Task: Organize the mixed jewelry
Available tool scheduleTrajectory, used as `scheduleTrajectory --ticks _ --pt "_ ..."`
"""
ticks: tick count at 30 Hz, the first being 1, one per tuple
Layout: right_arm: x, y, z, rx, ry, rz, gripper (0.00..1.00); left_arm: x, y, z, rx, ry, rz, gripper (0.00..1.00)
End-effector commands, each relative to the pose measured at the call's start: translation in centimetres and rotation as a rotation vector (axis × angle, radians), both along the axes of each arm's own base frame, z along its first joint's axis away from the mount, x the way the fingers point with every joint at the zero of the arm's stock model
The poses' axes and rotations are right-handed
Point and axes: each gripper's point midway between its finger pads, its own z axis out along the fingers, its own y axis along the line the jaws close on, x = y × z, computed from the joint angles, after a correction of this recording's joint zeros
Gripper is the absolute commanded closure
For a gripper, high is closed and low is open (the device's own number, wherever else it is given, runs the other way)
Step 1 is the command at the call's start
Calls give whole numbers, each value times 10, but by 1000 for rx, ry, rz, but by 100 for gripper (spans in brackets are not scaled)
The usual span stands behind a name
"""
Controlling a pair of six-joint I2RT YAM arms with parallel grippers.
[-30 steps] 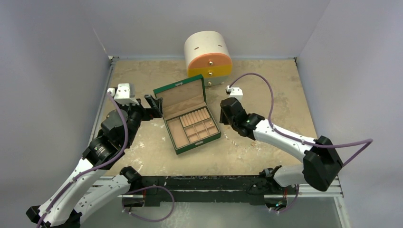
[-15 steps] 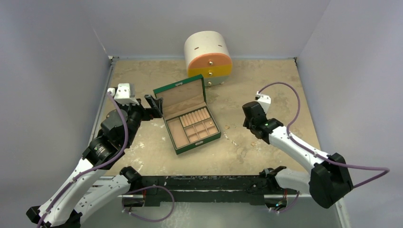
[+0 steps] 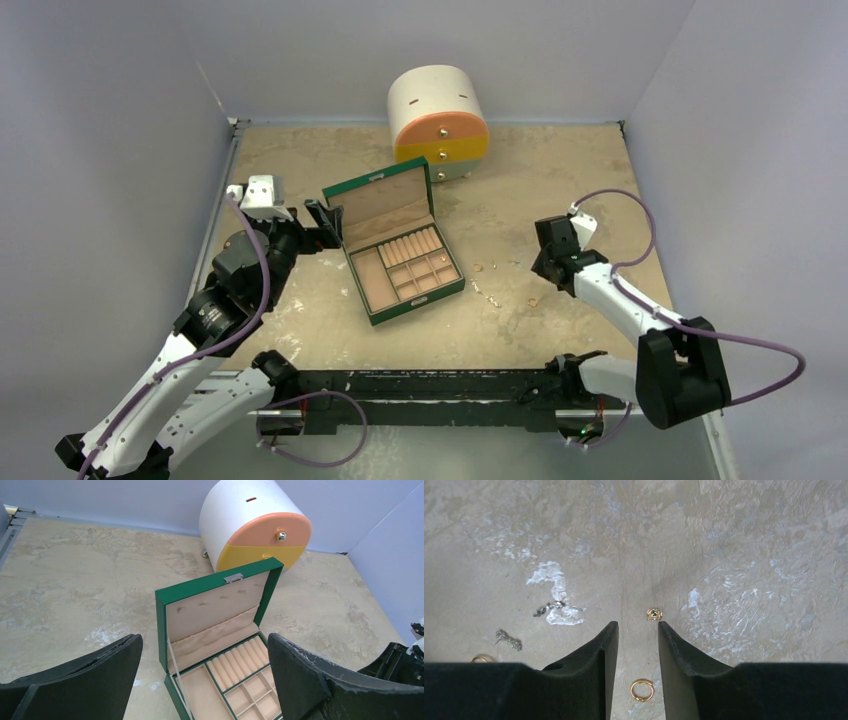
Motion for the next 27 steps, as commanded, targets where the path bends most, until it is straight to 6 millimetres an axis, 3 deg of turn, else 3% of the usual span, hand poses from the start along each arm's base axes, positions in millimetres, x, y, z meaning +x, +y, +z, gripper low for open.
scheduleTrajectory --ticks 1,12,27 --pt "5 0 -8 49 12 -39 62 2 -2 12 -44 -34 1 4" --pt "6 -5 -21 44 68 -69 68 2 -2 11 -43 -34 3 4" --pt "8 -9 -21 37 63 -89 80 3 -2 11 -40 -31 2 4"
